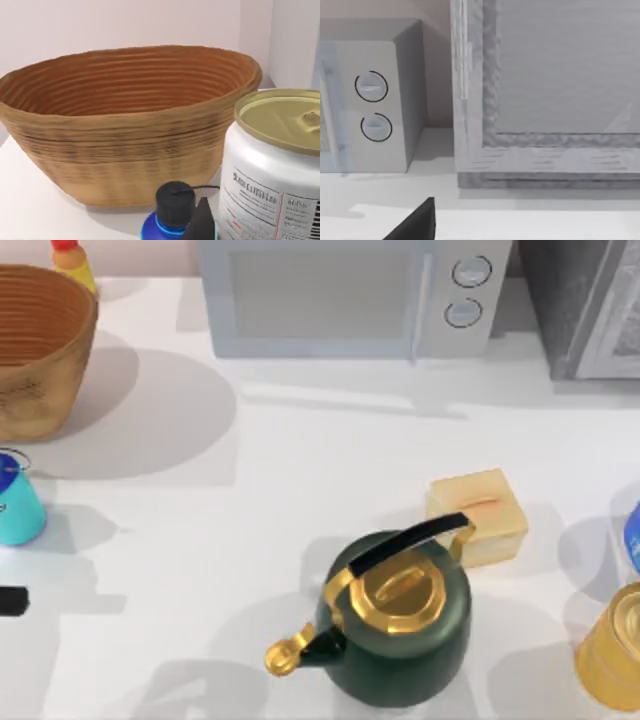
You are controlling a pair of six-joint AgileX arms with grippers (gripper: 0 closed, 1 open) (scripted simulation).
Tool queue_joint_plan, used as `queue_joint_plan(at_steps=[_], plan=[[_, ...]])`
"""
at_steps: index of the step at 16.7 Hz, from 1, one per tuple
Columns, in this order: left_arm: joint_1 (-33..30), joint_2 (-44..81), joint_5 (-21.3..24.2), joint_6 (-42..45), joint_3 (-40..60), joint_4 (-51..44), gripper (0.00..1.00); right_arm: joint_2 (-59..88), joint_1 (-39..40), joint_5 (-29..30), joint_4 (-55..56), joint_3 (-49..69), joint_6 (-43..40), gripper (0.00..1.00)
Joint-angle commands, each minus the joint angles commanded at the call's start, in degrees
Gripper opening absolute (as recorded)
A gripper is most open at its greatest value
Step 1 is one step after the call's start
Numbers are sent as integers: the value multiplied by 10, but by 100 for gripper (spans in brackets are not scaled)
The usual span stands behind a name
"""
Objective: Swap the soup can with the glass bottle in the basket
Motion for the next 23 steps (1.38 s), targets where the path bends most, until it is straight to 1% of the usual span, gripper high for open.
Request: queue_joint_plan(at_steps=[2, 5, 12, 14, 18, 23], plan=[[-3, -46, 0, -25, -41, 35, 0, 0, 0, 0, 0, 0, 0, 100], [-7, -74, 3, -46, -65, 53, 0, 0, 0, 0, 0, 0, 0, 100], [-6, -70, 3, -44, -63, 53, 0, 0, 0, 0, 0, 0, 0, 100], [-8, -46, 13, -47, -53, 64, 0, 0, 0, 0, 0, 0, 0, 100], [-22, 58, 61, -50, -6, 116, 0, 0, 0, 0, 0, 0, 0, 100], [-48, 215, 139, -49, 71, 201, 0, 0, 0, 0, 0, 0, 0, 100]])
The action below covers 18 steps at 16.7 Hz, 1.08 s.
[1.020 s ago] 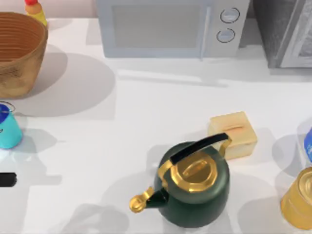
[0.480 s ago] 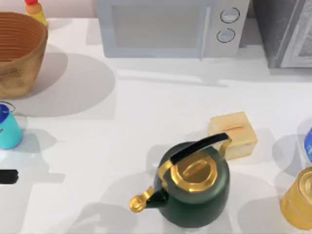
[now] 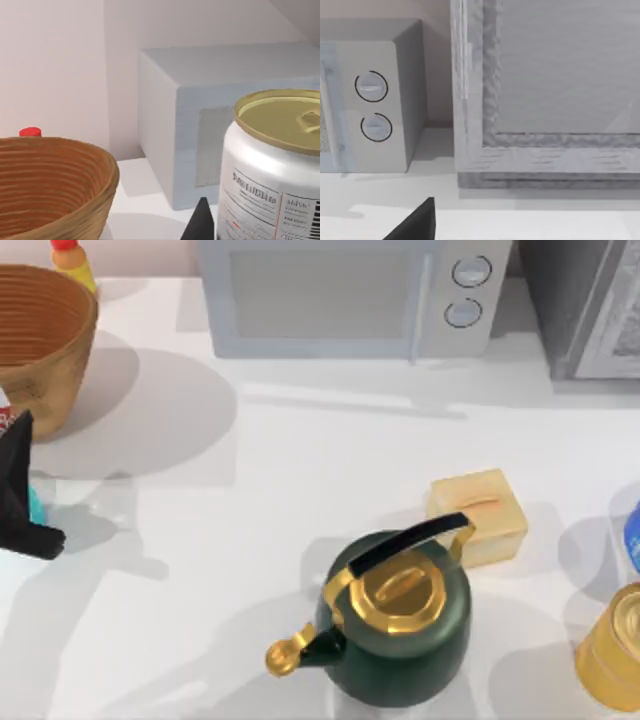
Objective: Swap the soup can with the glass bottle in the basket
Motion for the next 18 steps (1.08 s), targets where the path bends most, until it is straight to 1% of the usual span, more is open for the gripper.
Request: queue_joint_plan(at_steps=[11, 18], plan=[[-58, 331, 169, 9, 163, 180, 0, 0, 0, 0, 0, 0, 0, 100], [-81, 557, 262, 8, 254, 281, 0, 0, 0, 0, 0, 0, 0, 100]])
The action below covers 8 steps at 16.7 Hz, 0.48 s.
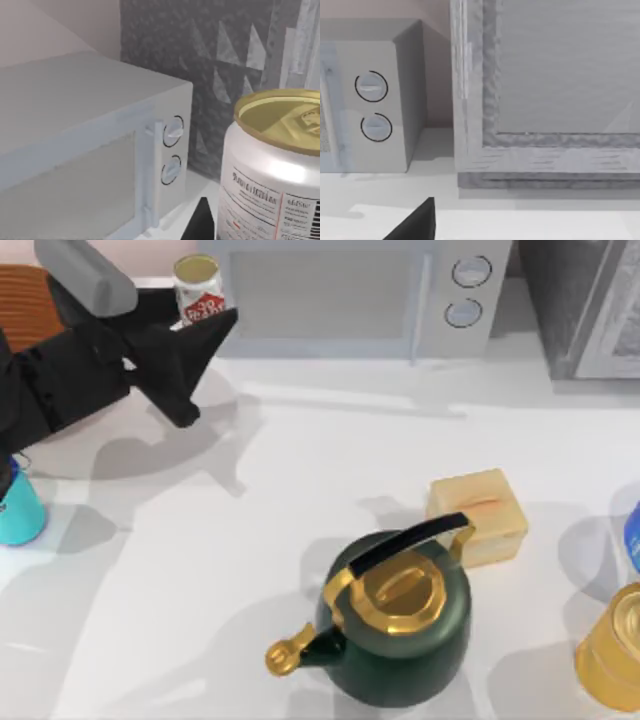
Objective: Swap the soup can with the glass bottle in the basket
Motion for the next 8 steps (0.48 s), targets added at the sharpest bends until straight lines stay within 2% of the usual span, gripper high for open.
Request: queue_joint_plan(at_steps=[8], plan=[[-46, 236, 127, 11, 124, 137, 0, 0, 0, 0, 0, 0, 0, 100]])
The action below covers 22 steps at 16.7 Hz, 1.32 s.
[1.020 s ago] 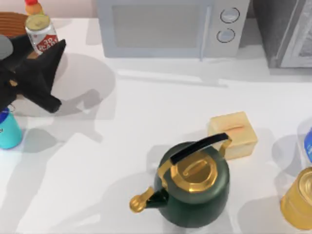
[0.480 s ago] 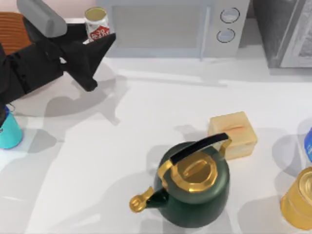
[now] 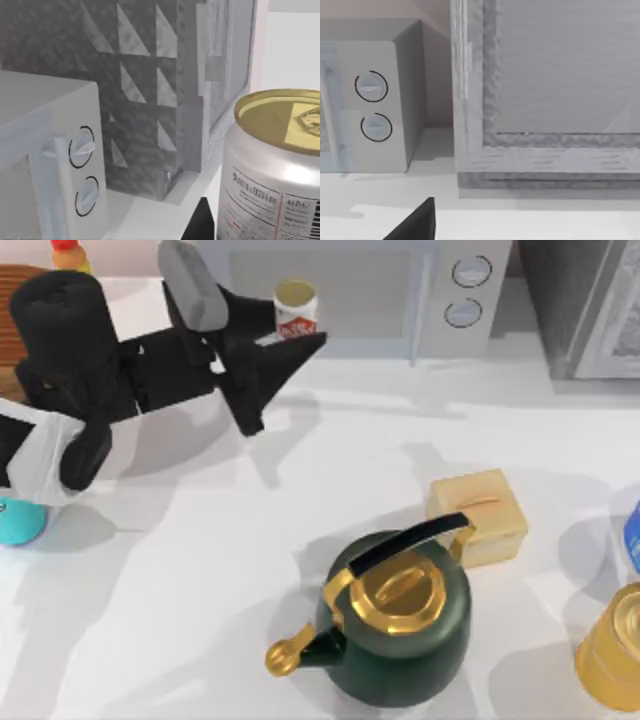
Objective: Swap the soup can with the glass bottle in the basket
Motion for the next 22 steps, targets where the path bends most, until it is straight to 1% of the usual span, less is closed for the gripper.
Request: queue_joint_plan(at_steps=[9, 12, 14, 20, 22], plan=[[-41, 287, 135, 1, 131, 145, 0, 0, 0, 0, 0, 0, 0, 100], [-51, 356, 167, 0, 163, 180, 0, 0, 0, 0, 0, 0, 0, 100], [-54, 379, 178, -1, 175, 193, 0, 0, 0, 0, 0, 0, 0, 100], [-54, 381, 179, -1, 176, 195, 0, 0, 0, 0, 0, 0, 0, 100], [-54, 381, 179, -1, 176, 195, 15, 0, 0, 0, 0, 0, 0, 100]])
